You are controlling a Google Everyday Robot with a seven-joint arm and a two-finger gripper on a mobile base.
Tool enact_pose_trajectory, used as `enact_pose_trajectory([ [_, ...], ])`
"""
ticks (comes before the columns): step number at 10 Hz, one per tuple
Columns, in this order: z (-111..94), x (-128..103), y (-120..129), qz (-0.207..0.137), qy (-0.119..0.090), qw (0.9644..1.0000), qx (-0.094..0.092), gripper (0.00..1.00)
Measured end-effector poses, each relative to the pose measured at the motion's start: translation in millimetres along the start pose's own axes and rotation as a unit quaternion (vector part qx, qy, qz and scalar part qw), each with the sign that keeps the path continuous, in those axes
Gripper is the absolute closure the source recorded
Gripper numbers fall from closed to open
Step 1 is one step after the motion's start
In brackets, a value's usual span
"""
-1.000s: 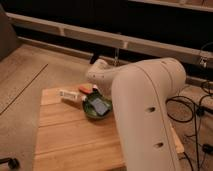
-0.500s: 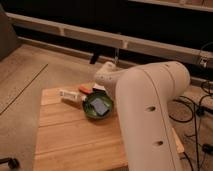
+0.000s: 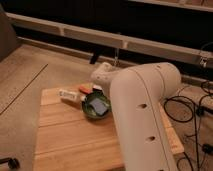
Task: Push the ceramic bowl across the table
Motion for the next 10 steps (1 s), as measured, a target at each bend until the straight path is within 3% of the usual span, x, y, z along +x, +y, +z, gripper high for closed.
enact_pose_trajectory([
  [3,-6,-5,30,-0.025,-0.007,0.9995,-0.018,1.0],
  [7,-27,-12,83,-0.065,-0.023,0.9957,-0.062,1.0],
  [9,-31,-9,90,-0.076,-0.021,0.9947,-0.067,0.99],
  [10,-31,-9,90,-0.076,-0.021,0.9947,-0.067,0.92],
])
